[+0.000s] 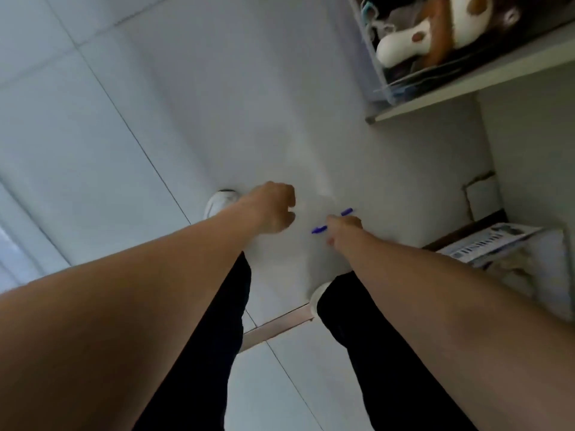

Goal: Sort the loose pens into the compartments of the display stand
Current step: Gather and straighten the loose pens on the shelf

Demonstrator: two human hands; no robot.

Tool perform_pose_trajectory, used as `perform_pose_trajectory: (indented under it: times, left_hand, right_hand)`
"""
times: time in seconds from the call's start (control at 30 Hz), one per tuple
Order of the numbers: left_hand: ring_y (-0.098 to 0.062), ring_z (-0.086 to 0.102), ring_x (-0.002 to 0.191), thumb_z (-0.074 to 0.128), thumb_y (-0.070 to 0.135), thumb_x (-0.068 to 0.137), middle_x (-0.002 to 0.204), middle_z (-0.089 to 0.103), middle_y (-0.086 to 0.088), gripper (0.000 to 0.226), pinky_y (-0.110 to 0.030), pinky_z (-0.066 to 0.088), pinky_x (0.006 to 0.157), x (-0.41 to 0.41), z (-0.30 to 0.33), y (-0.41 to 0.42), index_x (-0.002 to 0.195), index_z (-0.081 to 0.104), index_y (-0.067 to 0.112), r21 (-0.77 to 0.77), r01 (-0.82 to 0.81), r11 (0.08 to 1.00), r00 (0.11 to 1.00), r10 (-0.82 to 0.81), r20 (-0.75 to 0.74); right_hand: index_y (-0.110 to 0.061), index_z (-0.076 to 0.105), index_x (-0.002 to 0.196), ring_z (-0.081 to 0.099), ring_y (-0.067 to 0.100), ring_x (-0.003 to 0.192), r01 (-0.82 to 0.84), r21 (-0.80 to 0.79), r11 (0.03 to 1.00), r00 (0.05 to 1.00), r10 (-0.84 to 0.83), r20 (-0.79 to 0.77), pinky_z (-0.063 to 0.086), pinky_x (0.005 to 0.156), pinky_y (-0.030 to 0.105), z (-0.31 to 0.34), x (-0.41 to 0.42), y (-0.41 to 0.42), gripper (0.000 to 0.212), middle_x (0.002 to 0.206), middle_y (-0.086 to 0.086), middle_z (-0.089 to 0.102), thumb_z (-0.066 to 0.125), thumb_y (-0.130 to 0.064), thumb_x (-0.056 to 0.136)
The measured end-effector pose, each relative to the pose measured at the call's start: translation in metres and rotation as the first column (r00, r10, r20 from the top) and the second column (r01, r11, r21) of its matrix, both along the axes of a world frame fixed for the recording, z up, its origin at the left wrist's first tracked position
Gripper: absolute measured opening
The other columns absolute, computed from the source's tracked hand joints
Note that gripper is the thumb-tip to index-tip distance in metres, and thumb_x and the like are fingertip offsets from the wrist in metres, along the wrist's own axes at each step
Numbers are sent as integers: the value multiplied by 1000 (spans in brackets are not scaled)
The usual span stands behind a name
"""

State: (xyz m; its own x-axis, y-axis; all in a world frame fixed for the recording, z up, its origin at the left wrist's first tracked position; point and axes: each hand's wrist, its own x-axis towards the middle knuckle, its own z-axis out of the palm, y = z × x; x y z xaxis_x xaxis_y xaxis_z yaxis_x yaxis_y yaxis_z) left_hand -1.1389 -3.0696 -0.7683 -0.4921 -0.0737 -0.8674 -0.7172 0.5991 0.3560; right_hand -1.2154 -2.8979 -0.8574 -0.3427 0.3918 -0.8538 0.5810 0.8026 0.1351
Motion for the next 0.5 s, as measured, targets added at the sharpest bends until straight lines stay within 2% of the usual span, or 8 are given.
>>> perform_pose_trajectory:
  times: [0.07, 0.17, 0.2, 0.27, 0.33, 0.43, 0.5]
  left_hand:
    - [-23, 60, 109, 57, 35, 96, 119, 64, 1, 27, -31, 41, 78, 2, -29, 2, 123, 59, 28, 2, 4, 1000, 1000, -4, -4]
    - [-22, 61, 105, 58, 36, 95, 116, 65, 3, 25, -31, 43, 77, 5, -49, 4, 119, 60, 30, 15, 24, 1000, 1000, -24, -14]
    - [-22, 61, 105, 59, 36, 94, 116, 65, 3, 24, -31, 44, 78, 6, -49, 4, 118, 60, 31, 18, 22, 1000, 1000, -22, -8]
    - [-22, 62, 107, 61, 36, 93, 117, 64, 3, 25, -32, 48, 82, 5, -32, 3, 117, 61, 30, 35, 13, 999, 1000, -14, 10]
    - [-21, 61, 108, 66, 37, 92, 118, 65, 2, 32, -34, 50, 89, -2, 7, 2, 121, 59, 27, 68, -3, 998, 1000, 3, 9]
    - [-21, 62, 103, 74, 43, 87, 114, 65, 1, 50, -34, 51, 89, -22, 105, -1, 128, 55, 22, 155, -30, 987, 999, 33, -17]
    - [-21, 68, 87, 76, 37, 87, 102, 69, -3, 45, -34, 57, 79, -37, 184, -1, 123, 58, 17, 255, -104, 961, 992, 118, -41]
  right_hand:
    - [0, 62, 111, 72, 30, 89, -2, 40, 999, 1000, 3, -23, 61, 84, 41, -37, -1, 8, 33, 96, 13, 67, 62, -26, 92]
    - [0, 61, 118, 70, 30, 101, -3, 63, 998, 995, 10, -101, 58, 87, 36, -64, -3, 20, 37, 112, 14, 69, 61, -26, 92]
    - [0, 63, 115, 70, 30, 97, 10, 47, 999, 994, -5, -105, 57, 82, 35, -65, -4, 22, 34, 109, 14, 70, 62, -25, 91]
    - [1, 67, 91, 64, 25, 68, 110, -67, 992, 989, -116, -90, 51, 58, 30, -43, -4, 21, 21, 87, 15, 69, 65, -20, 89]
    - [-5, 61, 67, 46, 17, 48, 285, -256, 924, 951, -306, -45, 34, 41, 23, 8, -9, 10, 24, 65, 11, 59, 63, -11, 90]
    - [-7, 59, 71, 46, 11, 47, 507, -493, 708, 831, -554, 58, 34, 40, 20, 135, -21, -16, 20, 62, 6, 58, 59, -4, 90]
    - [-8, 59, 76, 51, 10, 48, 572, -590, 570, 766, -629, 135, 37, 41, 19, 240, -27, -27, 15, 61, 5, 59, 59, -2, 89]
